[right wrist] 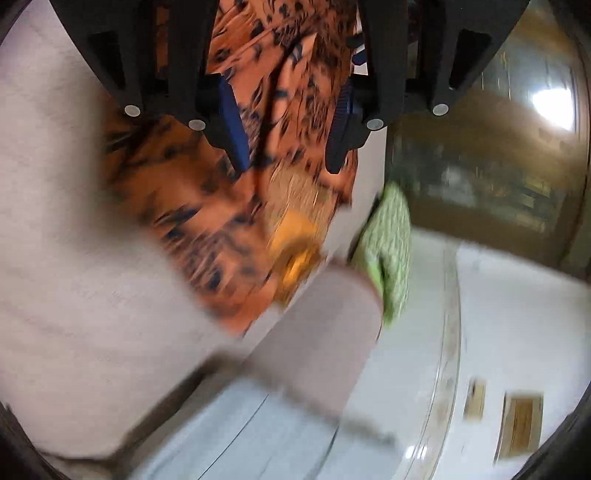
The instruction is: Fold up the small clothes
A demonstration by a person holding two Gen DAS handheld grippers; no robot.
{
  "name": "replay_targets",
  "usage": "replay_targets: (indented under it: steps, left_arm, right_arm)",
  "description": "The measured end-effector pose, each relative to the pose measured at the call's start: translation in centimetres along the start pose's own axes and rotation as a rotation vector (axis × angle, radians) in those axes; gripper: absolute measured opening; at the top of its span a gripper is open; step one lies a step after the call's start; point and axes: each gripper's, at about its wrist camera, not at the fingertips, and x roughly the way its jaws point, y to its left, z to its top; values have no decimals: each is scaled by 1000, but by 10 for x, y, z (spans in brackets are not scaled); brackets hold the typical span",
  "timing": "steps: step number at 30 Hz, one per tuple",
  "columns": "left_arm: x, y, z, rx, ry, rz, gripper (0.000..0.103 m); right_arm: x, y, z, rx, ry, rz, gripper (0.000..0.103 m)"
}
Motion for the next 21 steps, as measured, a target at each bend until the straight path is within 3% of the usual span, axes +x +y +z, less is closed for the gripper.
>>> replay_targets:
  steps: [3, 5, 8, 11, 13, 14, 16, 19, 21]
  left_arm:
    - [-4, -5, -13, 100, -11, 39, 58]
    - [-2, -8, -7, 145, -17, 24, 58]
    - [19, -15, 5, 239, 15, -48, 71]
    - [49, -9, 2, 240, 74, -88, 67]
    - [60, 0, -5, 180, 116, -112, 43]
    - [60, 7, -7, 140, 121, -129, 41]
    - [49, 20, -7, 73, 120, -173, 12]
    - [22, 45, -8, -26, 74, -231, 8]
    - [10, 62, -13, -106, 70, -260, 8]
  right_arm:
    - [26, 4, -11, -10, 82, -17, 46]
    - [37, 3, -14, -14, 104, -44, 46]
    - [34, 4, -8, -31, 73, -97, 46]
    - [24, 2, 10, 11, 20, -142, 46]
    - [32, 12, 29, -15, 28, -239, 46]
    - [42, 20, 37, -44, 33, -282, 46]
    - [66, 29, 52, -81, 66, -329, 45]
    - [101, 41, 70, -86, 96, -359, 33]
    - [112, 45, 82, -133, 68, -465, 34]
